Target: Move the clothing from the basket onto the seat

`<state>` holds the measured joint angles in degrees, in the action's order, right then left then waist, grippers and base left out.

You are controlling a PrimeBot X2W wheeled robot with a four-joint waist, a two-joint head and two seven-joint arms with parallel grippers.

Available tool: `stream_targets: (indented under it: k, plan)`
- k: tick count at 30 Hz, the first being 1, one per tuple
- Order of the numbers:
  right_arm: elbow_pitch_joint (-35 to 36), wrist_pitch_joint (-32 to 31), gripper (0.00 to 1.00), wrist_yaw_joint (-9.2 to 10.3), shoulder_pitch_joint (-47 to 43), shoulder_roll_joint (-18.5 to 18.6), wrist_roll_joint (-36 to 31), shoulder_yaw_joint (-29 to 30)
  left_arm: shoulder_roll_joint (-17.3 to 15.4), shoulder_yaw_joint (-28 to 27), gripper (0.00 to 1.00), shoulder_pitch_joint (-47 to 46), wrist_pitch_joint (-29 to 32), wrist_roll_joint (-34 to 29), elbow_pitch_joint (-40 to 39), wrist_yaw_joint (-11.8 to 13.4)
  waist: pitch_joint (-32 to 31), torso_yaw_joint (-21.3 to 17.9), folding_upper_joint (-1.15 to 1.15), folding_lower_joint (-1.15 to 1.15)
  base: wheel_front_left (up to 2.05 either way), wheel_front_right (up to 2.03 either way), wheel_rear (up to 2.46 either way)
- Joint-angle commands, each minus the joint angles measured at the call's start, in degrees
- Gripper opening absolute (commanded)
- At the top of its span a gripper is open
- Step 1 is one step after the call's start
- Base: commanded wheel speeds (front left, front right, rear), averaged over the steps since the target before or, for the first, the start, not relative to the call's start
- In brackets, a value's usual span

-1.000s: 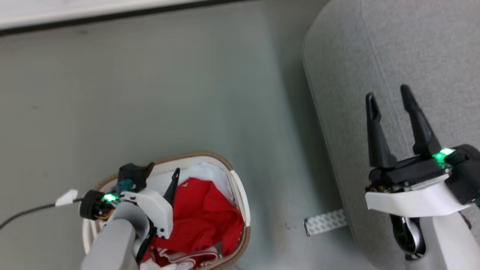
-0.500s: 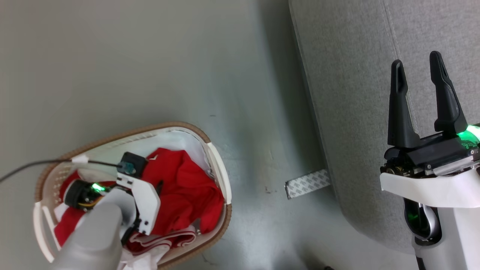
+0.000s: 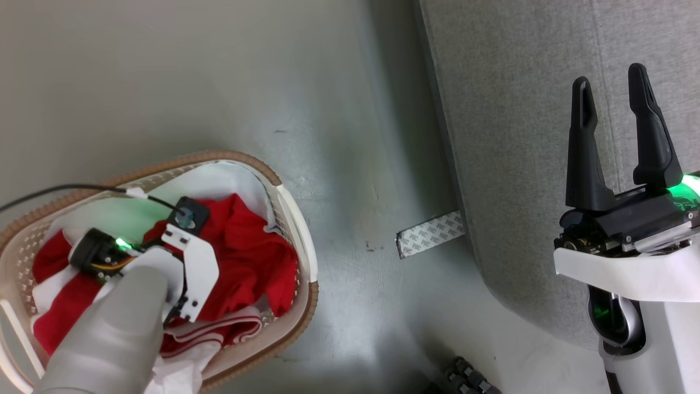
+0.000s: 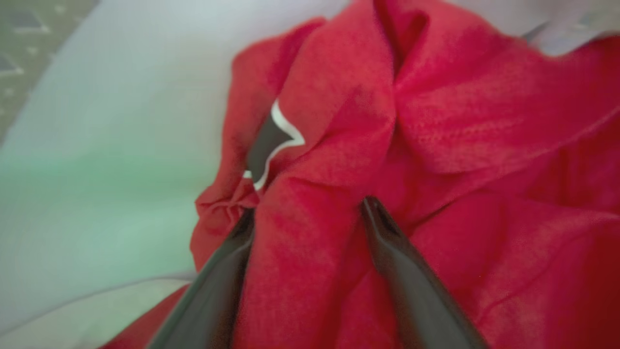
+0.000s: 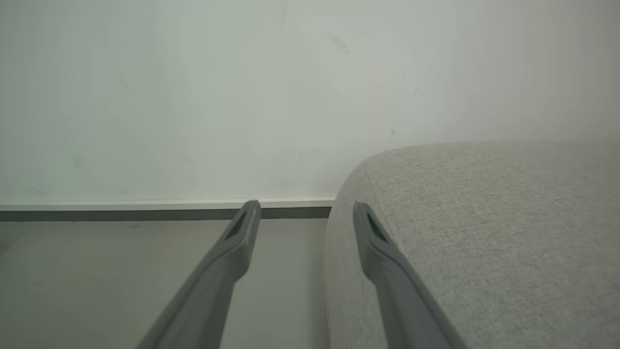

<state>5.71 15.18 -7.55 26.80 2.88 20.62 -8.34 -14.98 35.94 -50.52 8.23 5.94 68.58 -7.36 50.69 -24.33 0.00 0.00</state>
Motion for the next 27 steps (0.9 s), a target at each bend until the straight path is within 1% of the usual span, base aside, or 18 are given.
stream_targets:
  k: [1, 2, 3, 4, 5, 10, 14, 22, 27]
  plan:
    - [0.18, -0.05, 1.00, 0.12, 0.23, 0.02, 0.30, 0.11, -0.09, 0.67, 1.00, 0.10, 0.66, 0.69, 1.27, -0.16, 0.69, -0.27, 0.00, 0.00, 0.00, 0.00, 0.00]
    - [0.19, -0.05, 1.00, 0.12, 0.27, 0.01, 0.36, 0.15, 0.03, 1.01, 0.85, -0.04, 0.54, 0.90, 1.45, -0.16, 0.78, -0.28, 0.00, 0.00, 0.00, 0.00, 0.00]
    - [0.14, -0.05, 1.00, 0.12, 0.30, 0.01, 0.42, 0.23, 0.19, 1.34, 0.47, -0.14, 0.38, 1.28, 1.64, -0.18, 0.78, -0.25, 0.00, 0.00, 0.00, 0.00, 0.00]
    - [0.00, -0.05, 1.00, 0.12, 0.35, 0.01, 0.40, 0.30, 0.34, 1.55, 0.35, -0.18, -0.05, 1.68, 1.72, -0.23, 0.68, -0.19, 0.00, 0.00, 0.00, 0.00, 0.00]
    - [-0.17, -0.05, 1.00, 0.12, 0.49, 0.01, 0.39, 0.37, 0.43, 1.74, 0.00, -0.19, -0.46, 2.13, 1.83, -0.23, 0.49, -0.09, 0.00, 0.00, 0.00, 0.00, 0.00]
    - [-0.71, -0.05, 1.00, 0.12, 1.17, 0.02, -0.08, 0.83, 1.35, 1.69, 0.00, 0.23, -3.18, 4.60, 2.05, -0.21, -1.87, 0.82, 0.00, 0.00, 0.00, 0.00, 0.00]
    - [-1.36, -0.05, 1.00, 0.12, 0.68, 0.03, -0.70, 1.03, 3.05, 1.78, 0.00, 1.07, -5.50, 6.16, 2.34, -0.15, -5.56, 2.24, 0.00, 0.00, 0.00, 0.00, 0.00]
    - [-4.05, -0.05, 1.00, 0.12, -2.62, 0.05, -3.19, 1.23, 7.91, 1.34, 0.00, 6.25, -12.48, 9.72, 2.53, -0.15, -18.78, 6.88, 0.00, 0.00, 0.00, 0.00, 0.00]
    - [-5.83, -0.05, 1.00, 0.12, -5.20, 0.05, -4.88, 0.86, 9.97, 1.56, 0.00, 10.89, -16.01, 12.81, 1.98, -0.15, -27.45, 9.43, 0.00, 0.00, 0.00, 0.00, 0.00]
